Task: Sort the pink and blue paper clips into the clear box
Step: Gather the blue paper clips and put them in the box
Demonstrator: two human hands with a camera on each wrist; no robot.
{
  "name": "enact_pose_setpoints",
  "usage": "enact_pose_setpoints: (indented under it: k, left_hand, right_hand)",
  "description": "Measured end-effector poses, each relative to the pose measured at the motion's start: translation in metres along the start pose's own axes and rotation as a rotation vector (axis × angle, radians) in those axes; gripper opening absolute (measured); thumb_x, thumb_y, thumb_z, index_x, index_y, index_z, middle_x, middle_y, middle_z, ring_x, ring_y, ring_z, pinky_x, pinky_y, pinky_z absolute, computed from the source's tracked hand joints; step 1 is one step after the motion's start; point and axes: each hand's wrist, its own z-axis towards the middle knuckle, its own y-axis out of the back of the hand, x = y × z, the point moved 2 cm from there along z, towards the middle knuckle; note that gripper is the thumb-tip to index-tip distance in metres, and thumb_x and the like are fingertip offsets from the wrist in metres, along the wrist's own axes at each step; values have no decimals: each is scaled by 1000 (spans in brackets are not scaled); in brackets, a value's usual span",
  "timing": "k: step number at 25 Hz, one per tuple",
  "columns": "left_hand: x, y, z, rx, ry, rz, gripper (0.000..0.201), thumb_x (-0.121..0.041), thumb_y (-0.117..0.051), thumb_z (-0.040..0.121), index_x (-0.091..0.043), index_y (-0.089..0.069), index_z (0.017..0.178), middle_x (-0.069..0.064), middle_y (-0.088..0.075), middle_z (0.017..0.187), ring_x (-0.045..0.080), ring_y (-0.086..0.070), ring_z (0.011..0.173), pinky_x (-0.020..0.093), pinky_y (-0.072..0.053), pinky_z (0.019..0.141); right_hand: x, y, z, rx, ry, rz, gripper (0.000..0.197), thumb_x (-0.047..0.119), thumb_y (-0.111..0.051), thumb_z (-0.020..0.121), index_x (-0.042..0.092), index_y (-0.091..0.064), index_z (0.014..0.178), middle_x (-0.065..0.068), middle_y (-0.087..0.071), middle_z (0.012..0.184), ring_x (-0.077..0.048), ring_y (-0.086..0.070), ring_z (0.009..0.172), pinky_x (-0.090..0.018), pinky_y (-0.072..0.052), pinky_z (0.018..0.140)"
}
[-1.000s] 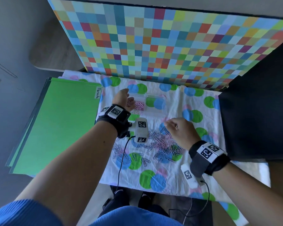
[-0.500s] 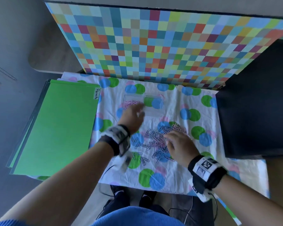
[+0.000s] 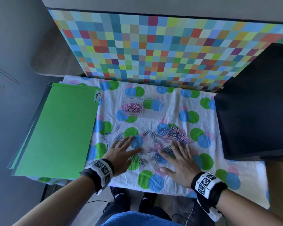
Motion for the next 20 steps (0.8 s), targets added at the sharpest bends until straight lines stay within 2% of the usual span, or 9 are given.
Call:
enact_pose_setpoints:
  k: [1,2,4,5,6,8,11,14,20]
  left_hand:
    - [5,0,-5,-37,14,-14,55,-41,-40,96,-50,-16,144,5,6,158,22,-2,146,48,-7,117]
    - [8,2,-10,-63,37,-27,52,-40,-44,94,-47,-25,143,5,-5,158,23,-12,145,48,-12,116]
    - [7,6,-12,-127,82,-37,44,-36,-53,90,-39,-46,134,5,-34,151,26,-36,136,46,-27,111]
    - [4,9,-9,-170,92,-59,38,-34,-57,88,-35,-55,126,3,-47,141,26,-47,128,44,-35,106]
    - [-2,13,-3,-210,94,-99,31,-31,-58,88,-32,-61,119,0,-55,131,24,-52,120,40,-41,101]
    - [-18,22,14,-221,106,-200,23,-30,-52,91,-29,-64,111,-4,-58,119,19,-53,114,35,-42,97]
    - [-38,27,43,-197,130,-237,22,-30,-50,93,-29,-62,111,-5,-56,117,18,-51,114,33,-41,95]
    - [-45,26,58,-113,134,-213,23,-35,-55,91,-28,-60,112,-3,-54,120,20,-51,114,34,-40,93]
    - [-39,19,52,-60,159,-236,15,-32,-54,91,-22,-60,100,-1,-57,107,22,-57,102,34,-47,80]
  right_hand:
    - [-2,4,-1,-29,-14,23,62,72,-19,88,54,5,143,-12,18,155,-35,15,144,-53,5,116]
    - [-3,10,-1,-104,-25,53,59,66,-26,90,51,-10,145,-13,-4,158,-36,-8,145,-52,-11,116]
    - [-5,19,5,-315,-22,139,45,52,-40,89,35,-49,130,-8,-54,126,-30,-53,113,-44,-42,95]
    - [-6,23,10,-410,-23,185,36,46,-45,87,28,-61,114,-2,-60,105,-25,-59,95,-39,-47,84]
    - [-5,27,17,-450,-34,216,27,40,-48,86,24,-66,99,1,-61,92,-24,-60,84,-36,-49,75]
    - [3,38,31,-407,-96,270,15,31,-58,85,19,-67,85,1,-62,84,-24,-61,78,-31,-48,68]
    - [21,41,51,-287,-145,295,16,31,-62,86,18,-67,91,0,-64,94,-22,-59,88,-29,-44,74]
    - [32,39,63,-223,-171,244,18,37,-58,88,20,-61,84,0,-60,95,-20,-56,88,-30,-43,74]
    - [38,46,73,-137,-165,209,6,15,-56,88,12,-60,89,-4,-59,98,-23,-58,90,-26,-37,69]
